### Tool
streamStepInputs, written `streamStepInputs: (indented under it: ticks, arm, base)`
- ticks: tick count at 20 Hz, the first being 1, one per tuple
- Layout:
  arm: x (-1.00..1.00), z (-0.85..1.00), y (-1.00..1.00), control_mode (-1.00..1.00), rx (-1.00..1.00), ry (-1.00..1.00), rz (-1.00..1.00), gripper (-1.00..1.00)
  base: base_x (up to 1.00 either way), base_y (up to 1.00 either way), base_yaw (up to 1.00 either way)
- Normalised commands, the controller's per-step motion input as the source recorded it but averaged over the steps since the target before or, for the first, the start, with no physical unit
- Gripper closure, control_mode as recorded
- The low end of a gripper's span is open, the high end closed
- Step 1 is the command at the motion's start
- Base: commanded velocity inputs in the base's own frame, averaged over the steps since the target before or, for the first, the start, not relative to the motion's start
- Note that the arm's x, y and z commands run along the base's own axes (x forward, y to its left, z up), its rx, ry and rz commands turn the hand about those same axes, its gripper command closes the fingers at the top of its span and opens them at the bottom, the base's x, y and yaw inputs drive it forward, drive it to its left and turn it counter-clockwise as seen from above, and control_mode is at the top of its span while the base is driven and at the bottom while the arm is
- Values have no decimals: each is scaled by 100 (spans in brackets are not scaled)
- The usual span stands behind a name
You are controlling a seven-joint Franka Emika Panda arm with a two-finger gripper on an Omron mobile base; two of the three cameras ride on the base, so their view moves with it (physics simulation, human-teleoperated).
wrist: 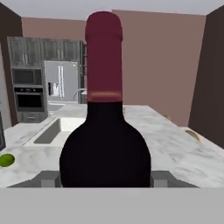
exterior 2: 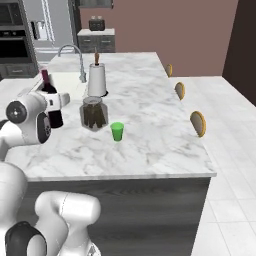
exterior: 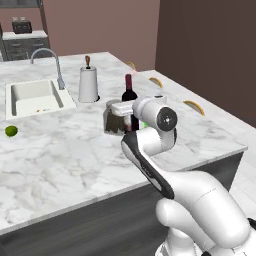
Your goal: Open the cabinet directly in front. Then move the wine and the cup to the dining counter with the jar on it.
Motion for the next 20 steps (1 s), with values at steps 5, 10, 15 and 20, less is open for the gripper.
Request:
streamStepInputs:
  ticks: [5, 10, 15, 20]
  arm:
    - [29, -64, 0, -100, 0, 13, 0, 100]
    - [12, -44, 0, -100, 2, 5, 0, 100]
    - [6, -16, 0, -100, 6, 0, 0, 100]
    - [4, -10, 0, -100, 9, -3, 0, 100]
  base:
    - [0, 0, 0]
    - [0, 0, 0]
    - [0, 0, 0]
    - [0, 0, 0]
